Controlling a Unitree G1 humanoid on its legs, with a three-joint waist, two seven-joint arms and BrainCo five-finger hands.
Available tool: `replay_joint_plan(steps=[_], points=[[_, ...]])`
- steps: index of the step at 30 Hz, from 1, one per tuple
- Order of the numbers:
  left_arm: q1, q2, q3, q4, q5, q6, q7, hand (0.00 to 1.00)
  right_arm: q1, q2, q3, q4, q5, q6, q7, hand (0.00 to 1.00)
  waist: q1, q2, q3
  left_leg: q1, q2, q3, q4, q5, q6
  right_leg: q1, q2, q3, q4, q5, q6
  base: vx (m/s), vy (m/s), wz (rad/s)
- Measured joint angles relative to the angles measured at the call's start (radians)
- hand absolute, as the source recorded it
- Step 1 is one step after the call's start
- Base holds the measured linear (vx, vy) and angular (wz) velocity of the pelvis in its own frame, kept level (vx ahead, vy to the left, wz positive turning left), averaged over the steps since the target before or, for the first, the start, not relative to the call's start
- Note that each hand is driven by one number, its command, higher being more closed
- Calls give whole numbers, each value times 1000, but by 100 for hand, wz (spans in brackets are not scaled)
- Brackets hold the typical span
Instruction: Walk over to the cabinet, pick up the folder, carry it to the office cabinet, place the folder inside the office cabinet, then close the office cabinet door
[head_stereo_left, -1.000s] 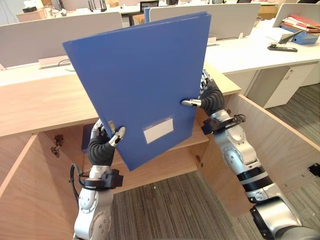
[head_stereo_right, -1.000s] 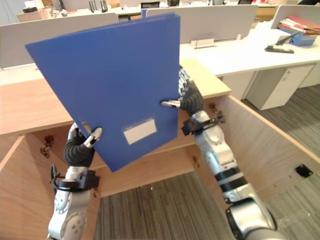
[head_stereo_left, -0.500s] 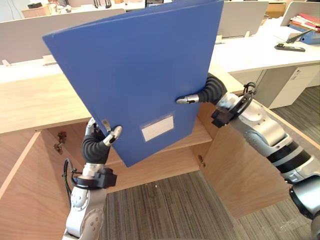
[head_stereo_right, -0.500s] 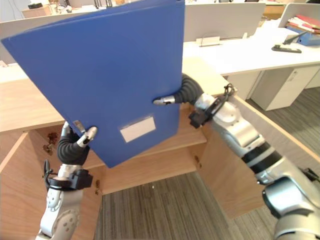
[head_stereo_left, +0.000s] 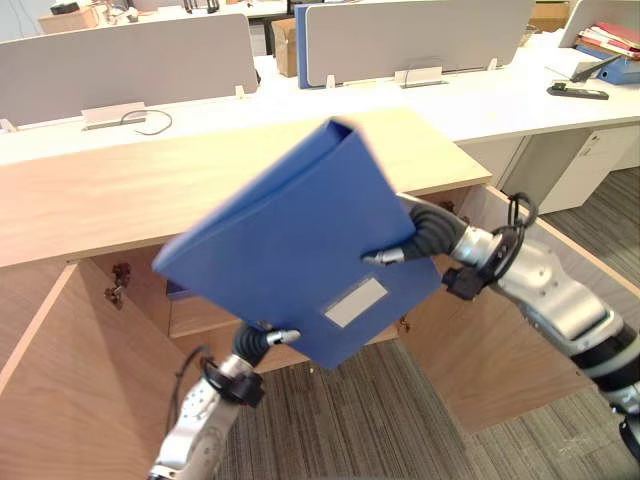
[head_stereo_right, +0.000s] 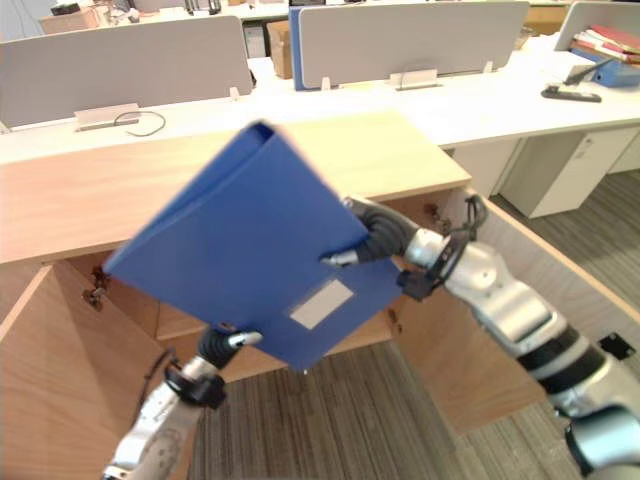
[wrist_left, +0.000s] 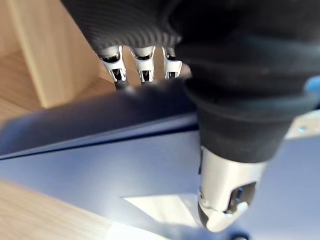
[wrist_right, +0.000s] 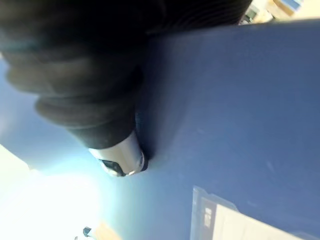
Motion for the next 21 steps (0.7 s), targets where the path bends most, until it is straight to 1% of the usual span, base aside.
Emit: replay_joint_plan(steps=[1, 2, 3, 4, 6, 7, 8, 10, 11, 12, 15, 16, 18, 20, 21], points=[[1, -27, 12, 90, 28, 16, 2, 0, 23, 46, -24, -30, -110, -14, -19, 100, -8, 1, -1, -1, 1, 5, -2, 0, 0, -5, 1, 3, 0, 0, 0, 6, 8, -8], [-1, -53, 28, 202, 57, 28, 7, 0, 46, 79, -34, -50, -193, -32, -44, 100, -16, 4, -8, -10, 1, 5, -1, 0, 0, -13, 1, 6, -2, 0, 0, 3, 8, -6], [-1, -66, 39, 257, 78, 35, 14, 0, 54, 92, -33, -51, -222, -40, -55, 100, -19, 5, -10, -15, 1, 5, -1, 0, 0, -18, 1, 7, -1, 0, 0, 0, 0, 0], [-2, -87, 60, 373, 125, 48, 28, 0, 77, 109, -31, -52, -274, -47, -73, 100, -20, 5, -10, -16, 1, 6, -1, 1, 1, -20, 1, 8, -2, 0, 0, 0, 0, 0], [4, -115, 109, 565, 193, 68, 52, 0, 125, 116, -14, -41, -345, -48, -79, 100, -19, 3, -10, -16, 2, 6, -1, 0, 1, -20, 1, 9, -3, 0, -1, 0, 0, 0], [6, -120, 127, 614, 205, 73, 57, 0, 136, 116, -1, -34, -367, -48, -79, 100, -19, 2, -9, -16, 2, 6, -1, 0, 1, -20, 1, 9, -3, 0, -1, 0, 0, 0], [12, -130, 179, 728, 214, 89, 70, 0, 163, 115, 47, -13, -424, -47, -74, 100, -19, 2, -9, -16, 2, 5, -1, 0, 1, -20, 2, 9, -3, 0, -1, 0, 0, 0], [20, -140, 244, 819, 218, 97, 79, 0, 196, 112, 98, 7, -460, -45, -66, 100, -19, 0, -8, -16, 3, 4, -1, 0, 1, -20, 3, 9, -3, 0, -1, 0, 0, 0], [23, -140, 311, 875, 219, 99, 92, 0, 229, 110, 135, 17, -472, -44, -40, 100, -19, 0, -8, -16, 3, 3, -1, 0, 1, -19, 3, 9, -3, 0, -1, 0, 0, 0], [34, -140, 357, 917, 218, 101, 97, 0, 255, 110, 174, 28, -478, -45, -20, 100, -18, -1, -7, -16, 3, 1, 0, 0, 1, -18, 2, 8, -3, 0, -1, 0, 0, 0], [45, -140, 427, 943, 221, 108, 123, 0, 306, 111, 231, 72, -478, -44, 31, 100, -11, -6, -4, -20, 3, -5, 8, 0, 1, -18, 1, 4, 1, -1, -2, -23, 13, 7], [44, -143, 462, 956, 225, 113, 130, 0, 322, 115, 262, 117, -480, -44, 51, 100, -8, -8, 0, -37, 4, -11, 38, -9, 5, -22, 1, -1, 10, -3, -4, -51, 12, 13], [42, -153, 529, 958, 227, 116, 134, 0, 333, 136, 296, 216, -497, -41, 70, 100, -3, -10, 27, -91, 19, -25, 154, -58, 5, -35, 5, -7, 47, -16, -13, -113, 5, 12], [38, -164, 592, 985, 231, 128, 160, 0, 336, 195, 285, 342, -603, -30, 70, 100, 7, 2, 74, -163, 47, -51, 319, -124, 6, -68, 21, -9, 138, -63, -19, -186, -5, 8], [38, -166, 605, 997, 232, 133, 169, 0, 336, 214, 277, 372, -633, -27, 62, 100, 7, 3, 86, -174, 51, -58, 350, -134, 6, -74, 22, -13, 164, -79, -23, -199, 2, 20]])
